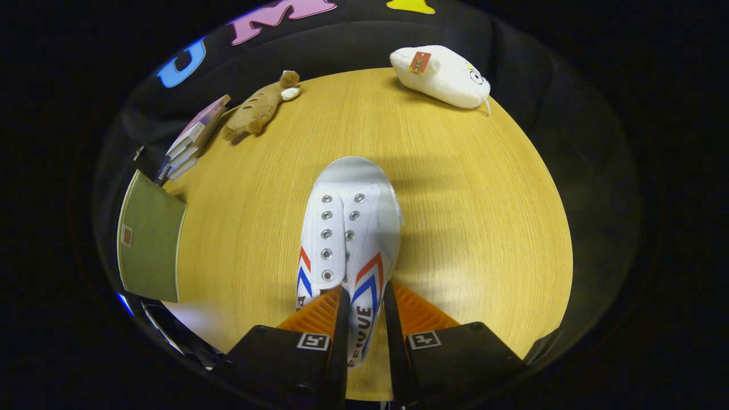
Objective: Open the storage box then place both shoes into the box .Put the left shoe in first, then the right shoe, with the right side of both shoes facing outward in a uniform manner.
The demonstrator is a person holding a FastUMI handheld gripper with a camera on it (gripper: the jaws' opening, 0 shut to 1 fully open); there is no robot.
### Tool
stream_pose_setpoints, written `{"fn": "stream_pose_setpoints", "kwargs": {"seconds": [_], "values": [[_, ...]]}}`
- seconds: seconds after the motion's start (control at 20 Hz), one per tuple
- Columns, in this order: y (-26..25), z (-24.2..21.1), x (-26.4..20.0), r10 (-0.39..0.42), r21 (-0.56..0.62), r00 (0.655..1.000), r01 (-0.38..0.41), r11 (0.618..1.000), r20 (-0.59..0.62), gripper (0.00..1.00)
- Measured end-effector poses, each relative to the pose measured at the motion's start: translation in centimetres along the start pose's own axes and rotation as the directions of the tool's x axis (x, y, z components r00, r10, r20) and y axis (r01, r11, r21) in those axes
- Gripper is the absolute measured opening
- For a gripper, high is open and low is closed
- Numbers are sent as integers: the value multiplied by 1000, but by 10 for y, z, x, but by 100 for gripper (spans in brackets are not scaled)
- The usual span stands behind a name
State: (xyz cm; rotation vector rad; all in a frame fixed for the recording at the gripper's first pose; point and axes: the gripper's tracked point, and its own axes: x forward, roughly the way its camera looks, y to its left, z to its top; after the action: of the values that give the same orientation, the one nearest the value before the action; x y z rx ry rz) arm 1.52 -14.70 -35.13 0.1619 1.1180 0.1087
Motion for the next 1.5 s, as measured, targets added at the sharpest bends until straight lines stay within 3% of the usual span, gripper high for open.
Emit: {"fn": "stream_pose_setpoints", "kwargs": {"seconds": [0.05, 0.1, 0.25, 0.5, 0.75, 1.25, 1.5], "values": [[-2, 0, 1, -3, 5, 1000, 3, 1000, -9, 28], [-3, -1, 2, -2, 10, 1000, 2, 1000, 1, 27], [-6, 2, 0, -5, 35, 1000, 5, 999, 9, 7], [6, 5, -11, 9, 124, 1000, -10, 992, 7, 7], [50, 20, -52, 26, 131, 998, -34, 991, 62, 7], [217, 50, -153, 108, 180, 975, -144, 973, 194, 7], [309, 46, -178, 146, 149, 967, -179, 972, 210, 7]]}}
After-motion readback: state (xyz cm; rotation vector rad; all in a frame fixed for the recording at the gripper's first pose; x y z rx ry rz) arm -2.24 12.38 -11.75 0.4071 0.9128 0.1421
